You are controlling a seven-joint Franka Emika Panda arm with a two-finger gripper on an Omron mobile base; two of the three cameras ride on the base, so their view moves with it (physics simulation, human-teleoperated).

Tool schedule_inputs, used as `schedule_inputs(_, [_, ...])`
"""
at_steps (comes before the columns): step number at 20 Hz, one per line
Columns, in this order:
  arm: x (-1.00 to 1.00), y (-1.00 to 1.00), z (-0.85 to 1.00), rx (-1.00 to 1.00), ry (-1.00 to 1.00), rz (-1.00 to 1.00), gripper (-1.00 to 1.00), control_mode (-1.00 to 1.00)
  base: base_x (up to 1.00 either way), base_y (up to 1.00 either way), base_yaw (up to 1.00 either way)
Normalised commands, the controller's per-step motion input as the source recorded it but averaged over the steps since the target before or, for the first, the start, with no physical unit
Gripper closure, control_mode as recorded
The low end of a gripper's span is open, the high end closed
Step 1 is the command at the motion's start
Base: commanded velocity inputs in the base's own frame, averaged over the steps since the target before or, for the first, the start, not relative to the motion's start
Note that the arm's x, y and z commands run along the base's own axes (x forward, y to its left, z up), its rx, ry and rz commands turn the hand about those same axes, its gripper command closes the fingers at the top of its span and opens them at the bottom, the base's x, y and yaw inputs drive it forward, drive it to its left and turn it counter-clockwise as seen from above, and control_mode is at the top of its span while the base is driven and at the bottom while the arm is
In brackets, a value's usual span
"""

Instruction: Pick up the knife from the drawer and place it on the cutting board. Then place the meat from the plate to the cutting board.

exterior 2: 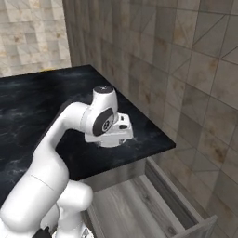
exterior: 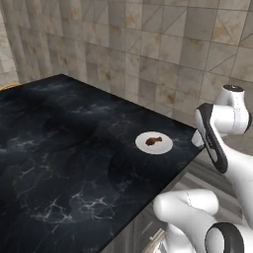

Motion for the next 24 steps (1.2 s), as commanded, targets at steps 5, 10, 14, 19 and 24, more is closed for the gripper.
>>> schedule_inputs(5, [0.83,0.03,-0.01,0.00,0.00,0.18,-1.00,-1.00,0.00,0.00,0.00])
schedule_inputs(10, [0.74,0.08,-0.08,0.00,0.00,0.28,-1.00,-1.00,0.00,0.00,0.00])
schedule_inputs(14, [0.74,0.24,-0.04,0.00,0.00,0.22,-1.00,-1.00,0.00,0.00,0.00])
schedule_inputs(19, [0.74,0.24,-0.17,-0.09,0.00,0.28,-1.00,-1.00,0.00,0.00,0.00])
schedule_inputs(24, [0.54,0.00,-0.33,-0.14,-0.05,0.53,-1.00,-1.00,0.00,0.00,0.00])
